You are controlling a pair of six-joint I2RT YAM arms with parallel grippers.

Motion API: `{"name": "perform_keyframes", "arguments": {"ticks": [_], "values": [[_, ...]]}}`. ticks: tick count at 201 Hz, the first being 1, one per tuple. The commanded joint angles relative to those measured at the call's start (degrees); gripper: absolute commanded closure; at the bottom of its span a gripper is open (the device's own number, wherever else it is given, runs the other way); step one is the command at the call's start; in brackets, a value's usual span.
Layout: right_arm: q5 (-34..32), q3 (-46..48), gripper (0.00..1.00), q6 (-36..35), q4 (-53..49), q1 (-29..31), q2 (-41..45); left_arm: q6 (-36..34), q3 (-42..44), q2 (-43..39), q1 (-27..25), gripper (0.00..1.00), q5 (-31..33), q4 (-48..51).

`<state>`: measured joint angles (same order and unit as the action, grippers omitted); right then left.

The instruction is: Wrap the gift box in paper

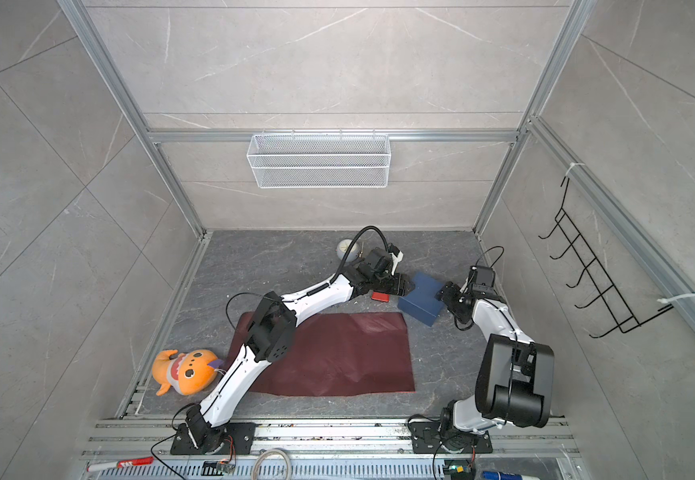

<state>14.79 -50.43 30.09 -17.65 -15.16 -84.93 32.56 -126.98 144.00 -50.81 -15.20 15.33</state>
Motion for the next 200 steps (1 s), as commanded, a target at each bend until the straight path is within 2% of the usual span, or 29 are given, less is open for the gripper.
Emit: {"name": "perform_keyframes", "arguments": {"ticks": [1,39,83,113,162,200], "values": [[1.2,0.8,0.23,1.4,2.1,-0.3,1.1,0.9,-6.0,2.9,-0.2,0.33,-1.8,3.5],[5.6,2.5,0.28,2.3,5.5,-0.7,0.0,2.3,-13.3,7.8,-0.9,0.35,-3.6,7.3],[7.8,3.9,0.29,2.8,7.0,-1.6,-1.1,3.0,-12.6,7.4,-2.1,0.35,-5.3,8.6],[10.1,6.7,0.28,2.8,9.9,-1.9,-0.7,4.8,-11.8,7.5,-2.5,0.31,-6.9,7.5],[14.5,9.0,0.29,2.8,15.8,-2.0,-0.3,7.3,-15.0,10.3,-2.9,0.29,-9.7,6.6],[18.9,11.1,0.33,4.9,19.8,-2.0,2.5,9.6,-16.6,10.1,-3.4,0.31,-13.6,4.9]]}}
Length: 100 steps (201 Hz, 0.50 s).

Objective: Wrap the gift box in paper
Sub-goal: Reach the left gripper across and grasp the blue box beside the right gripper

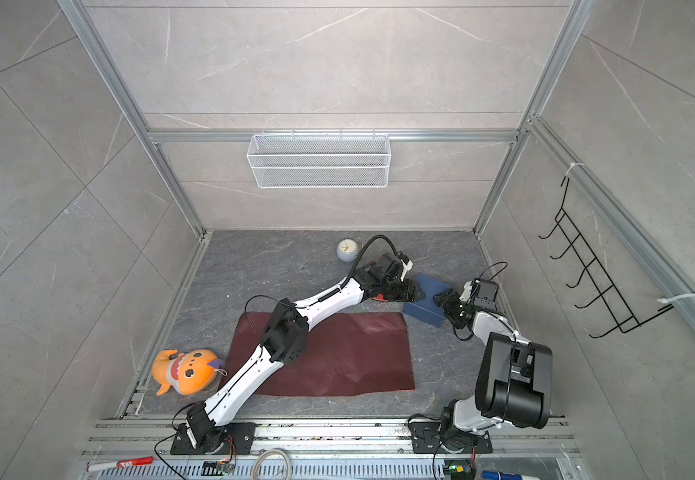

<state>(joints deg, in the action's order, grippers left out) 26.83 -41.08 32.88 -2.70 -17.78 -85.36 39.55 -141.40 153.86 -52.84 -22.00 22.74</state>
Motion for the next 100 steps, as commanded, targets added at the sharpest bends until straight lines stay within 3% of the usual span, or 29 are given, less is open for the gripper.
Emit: {"name": "perform_keyframes", "arguments": {"ticks": [1,46,100], "values": [[7.0,1.8,0.33,2.1,5.0,0.6,3.0,2.6,-2.2,0.1,-1.4,0.31,-6.9,-2.6],[12.0,4.9,0.36,4.2,6.2,0.6,9.6,3.0,2.1,-6.1,-3.1,0.33,-9.8,-5.0],[13.9,6.7,0.36,4.6,-1.1,1.8,17.9,2.3,12.3,-16.3,-4.1,0.33,-9.1,-6.3]]}}
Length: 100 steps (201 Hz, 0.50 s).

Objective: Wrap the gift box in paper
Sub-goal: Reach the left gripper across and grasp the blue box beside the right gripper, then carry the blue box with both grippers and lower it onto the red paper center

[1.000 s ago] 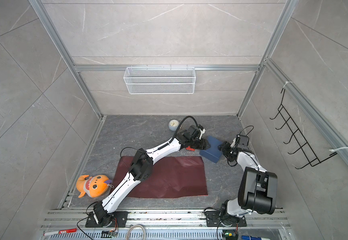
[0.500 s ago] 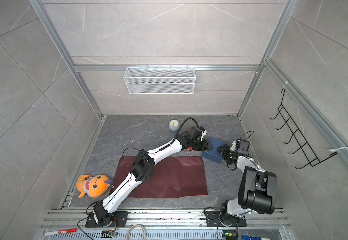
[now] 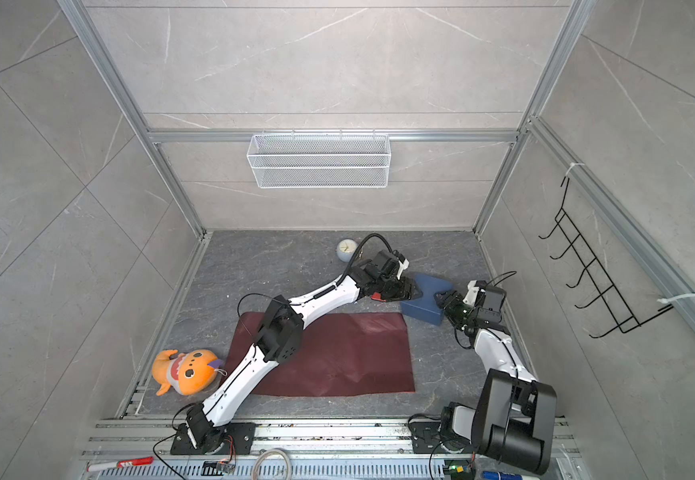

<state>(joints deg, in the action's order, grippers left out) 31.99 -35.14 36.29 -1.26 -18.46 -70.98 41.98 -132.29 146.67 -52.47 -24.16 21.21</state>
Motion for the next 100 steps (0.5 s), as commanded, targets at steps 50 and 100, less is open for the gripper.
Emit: {"name": "perform_keyframes", "arguments": {"ticks": [50,100], "values": [[6.1,1.8,0.38,2.5,-9.5,8.4,10.7,-0.1,14.7,-20.3,-5.3,0.33,-5.9,-4.8],[-3.4,4.4,0.39,9.1,-11.5,24.0,16.8,0.4,34.4,-34.4,-5.2,0.34,-3.4,-5.8]]}}
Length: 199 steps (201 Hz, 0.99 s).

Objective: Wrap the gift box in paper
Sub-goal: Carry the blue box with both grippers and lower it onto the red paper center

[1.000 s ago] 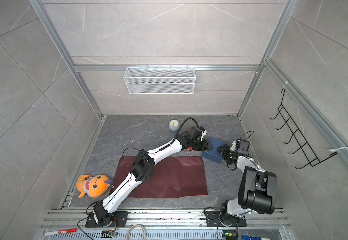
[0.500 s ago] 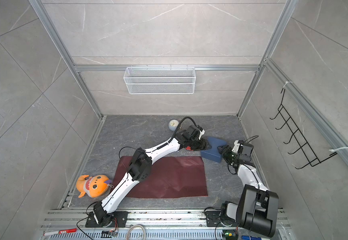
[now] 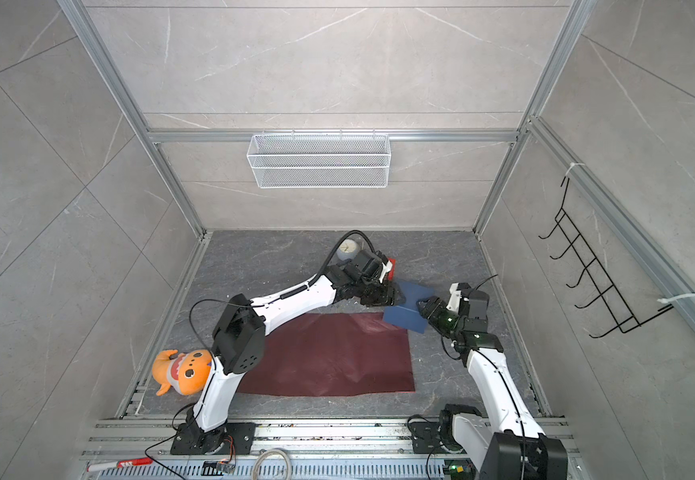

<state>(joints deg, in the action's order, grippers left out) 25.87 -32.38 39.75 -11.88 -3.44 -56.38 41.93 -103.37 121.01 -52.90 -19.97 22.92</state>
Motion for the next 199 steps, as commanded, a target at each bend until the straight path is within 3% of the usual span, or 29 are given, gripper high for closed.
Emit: {"name": "perform_keyframes", "arguments": {"ticks": [1,37,73,114,199], "values": [[2.5,1.7,0.39,5.8,-0.8,9.4,2.2,0.5,5.9,-9.1,-4.8,0.34,-7.5,-7.5],[-7.1,3.0,0.4,10.8,1.9,23.6,0.8,1.8,20.7,-18.3,-4.6,0.34,-4.8,-9.1],[-17.9,0.7,0.41,15.1,5.6,39.5,-5.7,2.4,32.5,-26.3,-3.9,0.34,-2.5,-8.7],[-22.4,-3.7,0.41,18.3,11.6,51.3,-17.1,2.4,44.3,-36.5,-1.1,0.34,-0.3,-6.0],[-25.0,-11.2,0.4,18.3,12.6,58.3,-26.2,1.4,56.1,-50.8,8.1,0.34,-0.2,-2.5]]}}
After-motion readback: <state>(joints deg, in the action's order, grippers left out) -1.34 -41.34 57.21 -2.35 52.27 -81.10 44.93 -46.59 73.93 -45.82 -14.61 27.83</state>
